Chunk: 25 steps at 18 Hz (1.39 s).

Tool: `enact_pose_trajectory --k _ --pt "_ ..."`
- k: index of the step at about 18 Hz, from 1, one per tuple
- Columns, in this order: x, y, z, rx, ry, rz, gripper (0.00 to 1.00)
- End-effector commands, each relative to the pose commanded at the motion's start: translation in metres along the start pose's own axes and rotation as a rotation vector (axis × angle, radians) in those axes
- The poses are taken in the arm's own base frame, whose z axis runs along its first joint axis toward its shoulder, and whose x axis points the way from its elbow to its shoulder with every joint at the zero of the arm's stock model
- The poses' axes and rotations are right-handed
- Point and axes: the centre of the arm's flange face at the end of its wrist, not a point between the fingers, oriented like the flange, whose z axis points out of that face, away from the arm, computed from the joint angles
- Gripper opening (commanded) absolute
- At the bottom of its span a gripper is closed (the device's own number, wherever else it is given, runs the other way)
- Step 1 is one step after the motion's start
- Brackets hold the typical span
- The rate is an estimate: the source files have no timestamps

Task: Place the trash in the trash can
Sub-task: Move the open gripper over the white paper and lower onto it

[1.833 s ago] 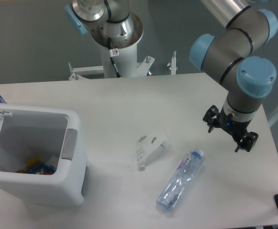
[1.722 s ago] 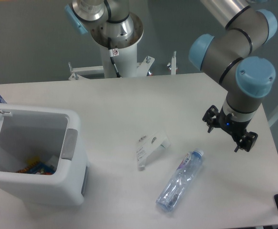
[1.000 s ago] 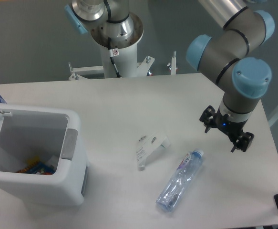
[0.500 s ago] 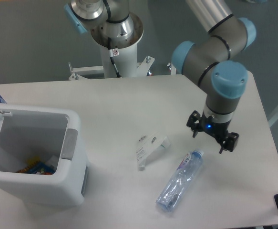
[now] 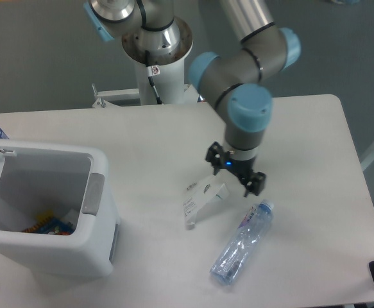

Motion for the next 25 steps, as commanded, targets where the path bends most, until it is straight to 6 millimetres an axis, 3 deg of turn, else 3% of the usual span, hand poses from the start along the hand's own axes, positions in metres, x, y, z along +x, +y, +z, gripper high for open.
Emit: enact_pose_trajectory --k 2,5,8,13,17,21,25 --pt "0.004 -0.008 0.007 -0.005 0.012 0.013 0.97" --pt "0.006 -0.011 0.016 -0.013 0.025 0.005 0.58" --pt "0.005 -0.011 0.014 -0.012 0.021 -0.005 0.35" --pt "0.003 -0.011 0.012 -0.01 0.017 -0.011 0.3" --pt "-0.005 -0.006 0.006 -0.004 0.004 -0.022 0.17" --pt "-0.012 0.004 -0.002 0.007 -0.006 -0.035 0.16" --pt "-0.014 0.001 -0.008 0.023 -0.012 -0.048 0.1"
